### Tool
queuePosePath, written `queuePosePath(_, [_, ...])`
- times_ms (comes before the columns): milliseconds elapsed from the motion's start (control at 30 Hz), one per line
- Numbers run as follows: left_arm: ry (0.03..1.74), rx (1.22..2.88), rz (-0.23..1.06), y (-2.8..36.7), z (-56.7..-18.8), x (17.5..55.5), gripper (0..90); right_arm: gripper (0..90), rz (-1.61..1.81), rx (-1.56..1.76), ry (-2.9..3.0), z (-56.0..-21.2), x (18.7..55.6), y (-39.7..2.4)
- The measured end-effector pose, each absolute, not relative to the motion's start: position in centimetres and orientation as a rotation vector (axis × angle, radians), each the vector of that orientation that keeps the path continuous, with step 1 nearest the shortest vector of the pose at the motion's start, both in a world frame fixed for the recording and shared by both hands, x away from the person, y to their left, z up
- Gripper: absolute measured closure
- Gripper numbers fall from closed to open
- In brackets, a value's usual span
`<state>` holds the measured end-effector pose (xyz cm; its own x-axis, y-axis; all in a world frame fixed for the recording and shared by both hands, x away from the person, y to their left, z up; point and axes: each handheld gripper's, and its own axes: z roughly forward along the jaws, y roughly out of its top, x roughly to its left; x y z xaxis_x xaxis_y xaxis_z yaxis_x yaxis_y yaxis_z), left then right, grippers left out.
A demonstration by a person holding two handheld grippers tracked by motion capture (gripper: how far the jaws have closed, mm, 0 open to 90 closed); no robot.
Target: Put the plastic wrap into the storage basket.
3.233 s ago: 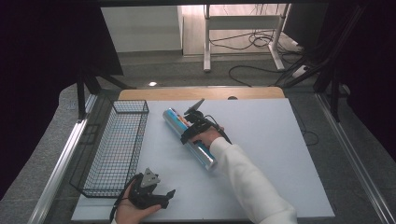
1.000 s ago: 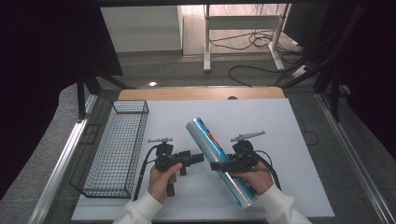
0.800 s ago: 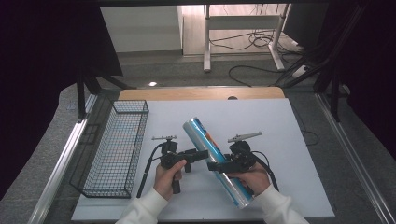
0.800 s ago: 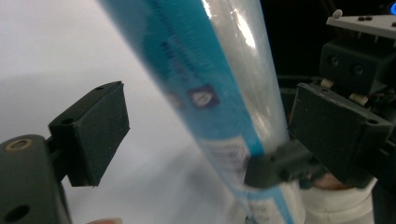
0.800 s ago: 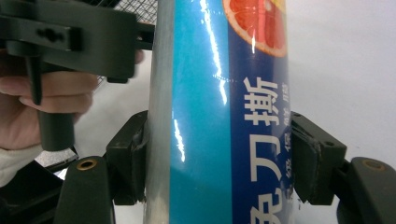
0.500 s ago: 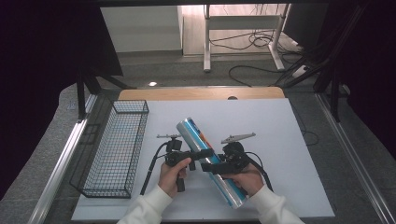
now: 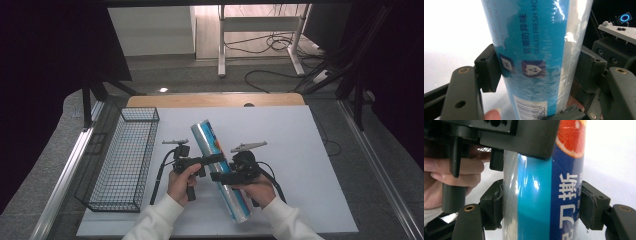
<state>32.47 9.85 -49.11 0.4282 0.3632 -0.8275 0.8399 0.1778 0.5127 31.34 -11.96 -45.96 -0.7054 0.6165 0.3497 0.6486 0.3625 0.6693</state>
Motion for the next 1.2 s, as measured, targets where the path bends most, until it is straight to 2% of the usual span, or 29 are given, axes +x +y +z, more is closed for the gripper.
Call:
queuePosePath(133, [1.131,1.405,-0.484,10.3,-48.8,32.5,32.0,24.9,-1.329,-1.157,-2.51,-45.8,31.4,-12.1])
queuePosePath(233, [1.11,1.372,-0.497,10.8,-48.5,32.5,32.1,15.0,-1.377,-1.101,-2.498,-44.9,30.8,-12.4])
queuePosePath(367, [1.093,1.324,-0.503,12.1,-48.0,32.4,32.1,13.1,-1.428,-1.076,-2.499,-43.9,30.3,-13.2])
queuePosePath(600, [1.095,1.311,-0.475,14.3,-47.3,31.9,32.2,12.9,-1.538,-1.127,-2.495,-42.5,30.1,-16.9])
queuePosePath(833, [1.105,1.328,-0.439,15.9,-46.9,31.4,32.2,13.8,-1.479,-1.214,-2.656,-43.8,30.5,-20.7])
queuePosePath(1200, [1.105,1.34,-0.397,17.8,-45.1,30.7,32.3,14.0,-1.424,-1.32,-2.666,-45.2,30.8,-22.9])
